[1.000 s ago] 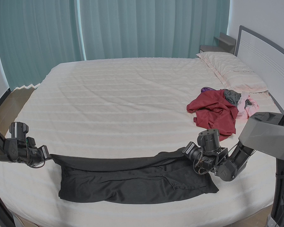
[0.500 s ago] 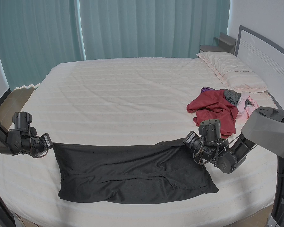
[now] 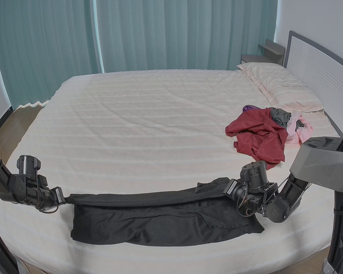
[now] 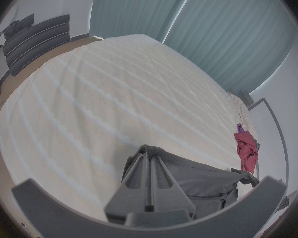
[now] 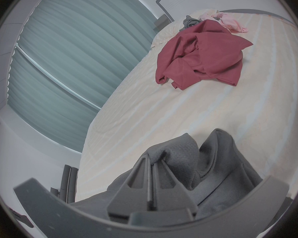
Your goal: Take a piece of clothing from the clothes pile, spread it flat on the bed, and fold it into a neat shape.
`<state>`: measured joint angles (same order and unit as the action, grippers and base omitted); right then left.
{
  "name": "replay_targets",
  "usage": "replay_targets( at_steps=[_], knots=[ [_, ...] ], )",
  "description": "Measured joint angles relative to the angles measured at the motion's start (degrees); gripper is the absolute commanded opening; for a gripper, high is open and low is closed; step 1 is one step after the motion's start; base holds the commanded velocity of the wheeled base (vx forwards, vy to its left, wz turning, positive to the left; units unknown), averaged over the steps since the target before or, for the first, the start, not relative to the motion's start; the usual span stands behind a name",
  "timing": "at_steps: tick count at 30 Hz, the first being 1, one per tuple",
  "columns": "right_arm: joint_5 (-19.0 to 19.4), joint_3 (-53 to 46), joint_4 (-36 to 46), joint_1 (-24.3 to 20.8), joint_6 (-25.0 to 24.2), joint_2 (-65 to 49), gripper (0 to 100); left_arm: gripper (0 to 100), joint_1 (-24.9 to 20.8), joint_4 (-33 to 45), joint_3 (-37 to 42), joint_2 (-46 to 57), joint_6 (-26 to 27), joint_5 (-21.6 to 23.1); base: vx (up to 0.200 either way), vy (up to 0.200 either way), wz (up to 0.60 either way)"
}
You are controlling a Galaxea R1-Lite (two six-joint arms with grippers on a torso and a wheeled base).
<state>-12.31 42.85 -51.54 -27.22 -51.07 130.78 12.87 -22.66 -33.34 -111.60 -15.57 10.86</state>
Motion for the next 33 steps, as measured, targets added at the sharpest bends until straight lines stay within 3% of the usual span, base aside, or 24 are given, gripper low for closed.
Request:
replay_targets(
  at_steps=[8, 25, 26, 33],
  knots=[
    [0.0, -2.4, 0.0, -0.5, 0.1, 0.0, 0, 0, 0.5, -0.2, 2.3, -3.0, 3.7, -4.5, 0.000, 0.000, 0.00],
    [0.3, -4.5, 0.1, -1.5, 0.1, 0.0, 0, 0, -0.4, 0.0, 4.6, -5.8, 3.8, -4.6, 0.000, 0.000, 0.00],
    [0.5, -4.6, 0.1, -1.4, 0.1, 0.0, 100, 100, -0.5, 0.0, 4.9, -5.8, 3.8, -4.5, 0.000, 0.000, 0.00],
    [0.7, -5.1, 0.0, -1.1, -0.1, -0.2, 100, 100, -0.7, 0.0, 5.2, -5.7, 3.7, -4.5, 0.000, 0.000, 0.00]
  ],
)
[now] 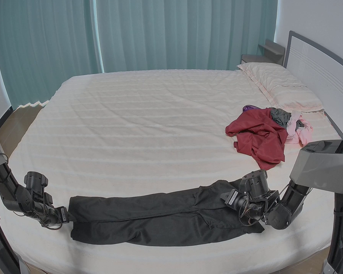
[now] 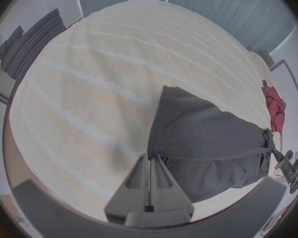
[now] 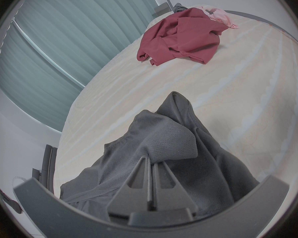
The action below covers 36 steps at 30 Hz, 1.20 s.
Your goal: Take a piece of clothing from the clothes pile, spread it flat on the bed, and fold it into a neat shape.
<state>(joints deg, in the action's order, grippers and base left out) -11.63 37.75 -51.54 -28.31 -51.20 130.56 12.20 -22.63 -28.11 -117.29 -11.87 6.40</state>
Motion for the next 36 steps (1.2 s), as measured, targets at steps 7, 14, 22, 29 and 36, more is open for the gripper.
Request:
replay_targets(
  at_steps=[7, 14, 22, 29, 36],
  knots=[
    [0.5, -2.6, -0.9, 1.5, -0.6, -2.8, 100, 100, 1.1, 0.1, 0.3, 2.3, -0.2, 0.8, 0.000, 0.000, 0.00],
    [1.5, -9.6, -9.6, 4.1, -1.0, -7.2, 100, 100, 2.3, 1.7, -1.8, 4.7, -0.4, 5.4, 0.000, 0.000, 0.00],
    [2.6, -13.6, -13.4, 5.8, -0.8, -8.9, 100, 100, 3.3, 17.6, -7.3, 6.1, 0.3, 11.5, 0.000, 0.000, 0.00],
    [3.8, -14.9, -14.2, 6.0, -1.0, -9.3, 100, 100, 3.7, 18.1, -10.7, 5.2, 1.2, 12.9, 0.000, 0.000, 0.00],
    [4.2, -15.6, -14.5, 6.0, -1.1, -9.5, 100, 100, 2.2, 7.0, -8.9, -0.2, 4.2, 12.7, 0.000, 0.000, 0.00]
  ],
)
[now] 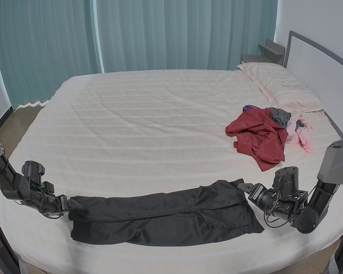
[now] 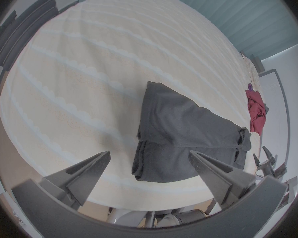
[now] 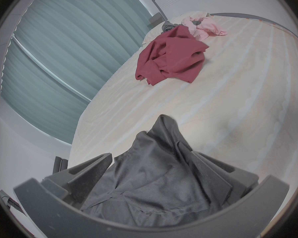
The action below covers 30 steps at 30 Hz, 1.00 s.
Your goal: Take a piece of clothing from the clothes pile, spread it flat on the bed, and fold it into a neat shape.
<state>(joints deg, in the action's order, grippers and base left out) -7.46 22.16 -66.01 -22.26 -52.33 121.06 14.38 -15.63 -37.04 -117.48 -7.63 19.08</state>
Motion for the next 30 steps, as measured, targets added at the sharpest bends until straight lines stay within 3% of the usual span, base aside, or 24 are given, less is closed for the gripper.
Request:
replay_targets(
  at_steps=[8, 21, 22, 30],
  knots=[
    [0.2, -0.3, -0.1, -0.2, -0.1, 0.0, 100, 100, -2.5, -11.1, 5.2, -4.4, 2.4, -0.2, 0.000, 0.000, 0.00],
    [0.2, -0.5, -0.1, -0.2, -0.2, 0.0, 100, 100, -6.2, -12.0, 6.7, -6.4, 2.0, -0.3, 0.000, 0.000, 0.00],
    [0.2, -0.5, -0.1, -0.2, -0.1, 0.0, 100, 0, -6.2, -12.1, 6.6, -6.5, 2.0, -0.3, 0.000, 0.000, 0.00],
    [0.2, -0.5, -0.1, -0.2, -0.1, 0.0, 100, 0, -6.3, -12.0, 7.7, -6.2, 1.9, -0.3, 0.000, 0.000, 0.00]
  ],
)
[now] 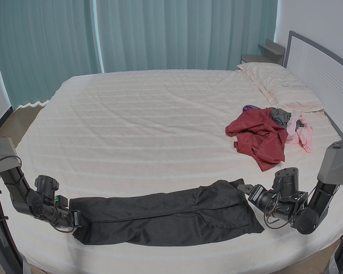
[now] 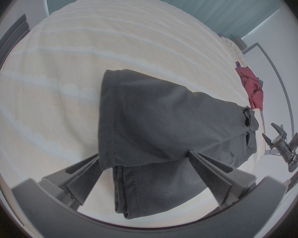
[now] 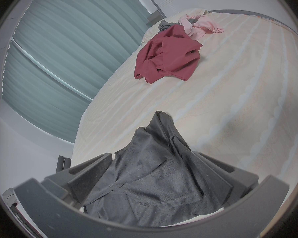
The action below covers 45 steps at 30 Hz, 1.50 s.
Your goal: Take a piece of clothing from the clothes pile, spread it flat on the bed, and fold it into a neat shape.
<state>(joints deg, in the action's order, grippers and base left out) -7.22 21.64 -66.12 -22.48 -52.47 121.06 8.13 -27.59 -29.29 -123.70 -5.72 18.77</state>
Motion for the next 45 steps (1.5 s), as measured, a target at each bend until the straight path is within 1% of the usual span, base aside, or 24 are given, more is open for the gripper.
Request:
replay_targets(
  at_steps=[5, 12, 18, 23, 27, 30, 35, 36, 45],
  knots=[
    [0.0, 0.0, 0.0, 0.0, 0.0, 0.0, 100, 0, 0.1, 0.4, 0.9, 1.5, -0.1, -0.1, 0.000, 0.000, 0.00],
    [0.0, -0.1, 0.0, -0.1, 0.0, 0.0, 100, 0, 0.7, 1.0, 1.7, 4.7, -0.2, -1.2, 0.000, 0.000, 0.00],
    [0.0, -0.2, 0.0, -0.1, -0.1, 0.0, 100, 0, 2.8, 2.0, 2.2, 6.4, 0.1, -1.4, 0.000, 0.000, 0.00],
    [0.0, -0.3, 0.0, -0.1, -0.4, 0.0, 100, 0, 5.6, 2.3, 2.1, 7.2, 0.4, -1.3, 0.000, 0.000, 0.00],
    [0.0, -0.3, 0.0, -0.1, -0.5, 0.1, 100, 0, 7.0, 4.3, 2.0, 8.0, 1.1, -1.0, 0.000, 0.000, 0.00],
    [0.0, -0.3, 0.0, -0.1, -0.5, 0.1, 100, 0, 7.7, 5.8, 1.9, 8.6, 2.2, -0.8, 0.000, 0.000, 0.00],
    [0.0, -0.3, 0.0, -0.1, -0.5, 0.2, 100, 0, 8.0, 6.1, 1.8, 8.9, 2.4, -0.8, 0.000, 0.000, 0.00],
    [0.0, -0.3, 0.0, -0.1, -0.5, 0.2, 100, 100, 8.0, 6.1, 1.7, 8.8, 2.5, -0.7, 0.000, 0.000, 0.00],
    [0.0, -0.2, 0.0, -0.1, -0.5, 0.2, 100, 100, 8.1, 6.0, 2.1, 6.8, 3.1, -0.8, 0.000, 0.000, 0.00]
  ],
)
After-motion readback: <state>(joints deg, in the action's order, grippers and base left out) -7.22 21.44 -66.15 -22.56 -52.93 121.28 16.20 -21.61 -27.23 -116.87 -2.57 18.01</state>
